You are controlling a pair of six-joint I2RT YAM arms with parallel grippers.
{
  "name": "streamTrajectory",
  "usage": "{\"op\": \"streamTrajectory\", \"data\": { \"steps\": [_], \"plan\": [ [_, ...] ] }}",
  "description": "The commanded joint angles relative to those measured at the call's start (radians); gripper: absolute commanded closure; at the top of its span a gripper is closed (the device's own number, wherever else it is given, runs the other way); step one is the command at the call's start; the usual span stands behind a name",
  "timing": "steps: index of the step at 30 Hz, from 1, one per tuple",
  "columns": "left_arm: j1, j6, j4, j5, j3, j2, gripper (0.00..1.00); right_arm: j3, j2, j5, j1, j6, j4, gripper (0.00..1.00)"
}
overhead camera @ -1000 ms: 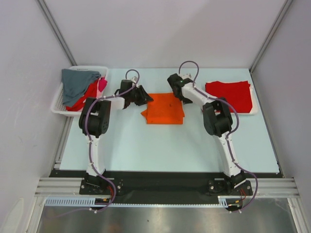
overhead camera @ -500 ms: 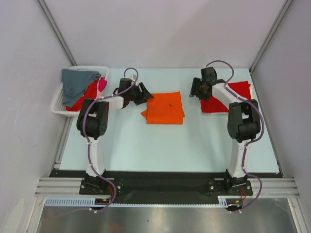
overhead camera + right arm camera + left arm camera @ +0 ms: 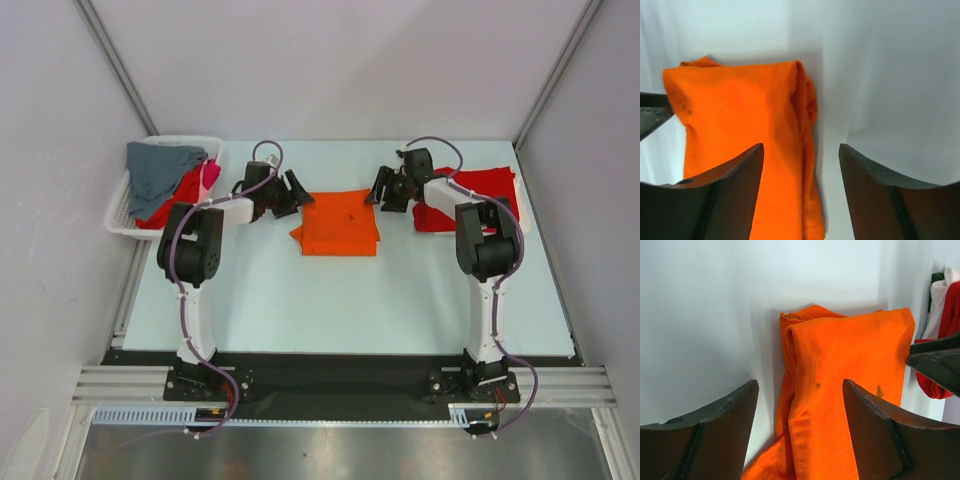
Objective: Fold and stack the t-shirts
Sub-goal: Neatly place the folded tshirt to the corner
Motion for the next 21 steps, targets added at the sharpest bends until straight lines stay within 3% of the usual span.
{"op": "streamTrajectory", "data": {
  "steps": [1, 9, 17, 20, 21],
  "plan": [
    [0.007, 0.032, -0.008, -0.019, 0.041, -0.023, 0.26, 0.050, 0.054, -0.031, -0.005, 0.028, 0.041, 0.35],
    [0.009, 0.018, -0.028, -0.008, 0.132, 0.069, 0.43, 0.124, 0.164, -0.040, -0.016, 0.040, 0.025, 0.42],
    [0.001, -0.001, -0.037, 0.004, 0.207, 0.152, 0.54, 0.200, 0.237, -0.080, -0.013, 0.043, -0.001, 0.52],
    [-0.008, -0.007, -0.034, 0.003, 0.229, 0.170, 0.66, 0.216, 0.252, -0.109, -0.013, 0.063, 0.007, 0.59],
    [-0.009, -0.011, -0.029, 0.006, 0.238, 0.175, 0.79, 0.231, 0.258, -0.132, -0.011, 0.077, 0.005, 0.62]
  ]
}}
